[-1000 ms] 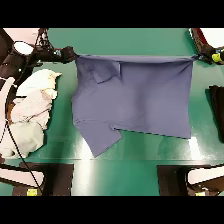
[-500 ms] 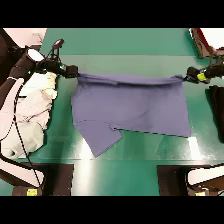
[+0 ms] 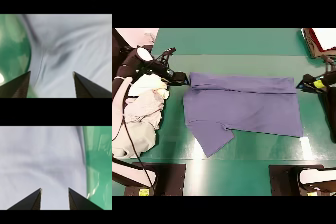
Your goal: Fold the shirts.
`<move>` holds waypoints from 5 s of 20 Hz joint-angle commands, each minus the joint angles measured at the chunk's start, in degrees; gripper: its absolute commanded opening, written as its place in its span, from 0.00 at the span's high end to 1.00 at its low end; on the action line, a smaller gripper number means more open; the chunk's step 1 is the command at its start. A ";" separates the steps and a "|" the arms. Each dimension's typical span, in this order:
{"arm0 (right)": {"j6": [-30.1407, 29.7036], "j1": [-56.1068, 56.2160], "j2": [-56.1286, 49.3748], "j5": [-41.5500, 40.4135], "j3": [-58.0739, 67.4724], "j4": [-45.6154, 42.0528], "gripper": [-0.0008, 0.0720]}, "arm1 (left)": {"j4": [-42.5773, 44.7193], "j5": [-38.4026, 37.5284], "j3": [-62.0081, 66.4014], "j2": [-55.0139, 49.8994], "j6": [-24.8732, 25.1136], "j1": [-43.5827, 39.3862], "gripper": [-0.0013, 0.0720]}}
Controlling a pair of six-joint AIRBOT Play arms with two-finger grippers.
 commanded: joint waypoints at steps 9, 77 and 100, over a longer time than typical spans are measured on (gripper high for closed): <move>-3.63 -5.51 18.93 4.00 -17.90 0.31 0.58 | -4.74 1.95 -48.68 33.48 -5.88 1.18 0.31; -9.11 -20.11 42.47 17.46 -36.70 -14.60 0.97 | -12.66 -13.51 -57.02 67.76 -17.44 -10.71 0.94; -4.35 2.56 -1.25 6.54 0.63 -7.15 0.96 | -10.12 28.44 -29.55 21.03 -7.15 -10.54 0.94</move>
